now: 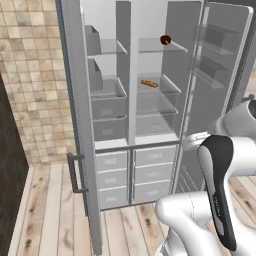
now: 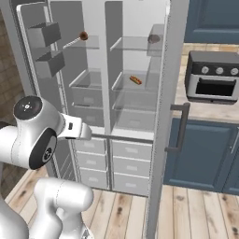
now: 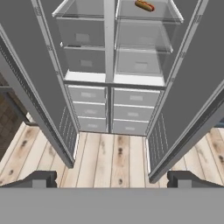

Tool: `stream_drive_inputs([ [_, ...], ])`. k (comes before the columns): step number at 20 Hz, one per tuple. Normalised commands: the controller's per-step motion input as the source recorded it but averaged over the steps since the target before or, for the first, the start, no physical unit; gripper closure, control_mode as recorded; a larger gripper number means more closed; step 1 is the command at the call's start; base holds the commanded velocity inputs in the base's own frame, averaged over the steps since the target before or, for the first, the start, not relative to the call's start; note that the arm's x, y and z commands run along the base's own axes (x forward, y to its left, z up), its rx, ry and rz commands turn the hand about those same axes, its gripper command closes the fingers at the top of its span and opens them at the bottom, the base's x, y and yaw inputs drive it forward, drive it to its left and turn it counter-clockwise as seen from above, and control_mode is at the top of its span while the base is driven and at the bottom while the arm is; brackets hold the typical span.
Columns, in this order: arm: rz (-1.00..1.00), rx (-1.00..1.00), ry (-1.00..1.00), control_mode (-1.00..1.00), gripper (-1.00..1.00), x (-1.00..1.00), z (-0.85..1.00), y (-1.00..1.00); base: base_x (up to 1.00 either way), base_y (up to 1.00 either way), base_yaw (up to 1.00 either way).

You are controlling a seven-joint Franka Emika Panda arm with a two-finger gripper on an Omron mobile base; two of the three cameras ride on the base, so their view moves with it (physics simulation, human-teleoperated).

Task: Pick up the frozen steak from the freezer, place it on any shelf in the fridge, and close the fridge and freezer doors when done.

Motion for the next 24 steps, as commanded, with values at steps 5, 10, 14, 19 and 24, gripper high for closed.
stream_drive_inputs([
  [5,0.00,0.00,0.00,1.00,-1.00,0.00,0.00,0.00,-0.09,0.11,0.00],
  [10,0.00,0.00,0.00,1.00,-1.00,0.00,0.00,0.00,0.00,0.27,0.00],
  [14,0.00,0.00,0.00,1.00,-1.00,0.00,0.00,0.00,0.00,0.22,0.00],
  [19,0.00,0.00,0.00,-1.00,-1.00,0.00,0.00,0.01,0.00,0.07,0.00],
  [24,0.00,0.00,0.00,-1.00,-1.00,0.00,0.00,0.02,0.00,0.00,0.00],
])
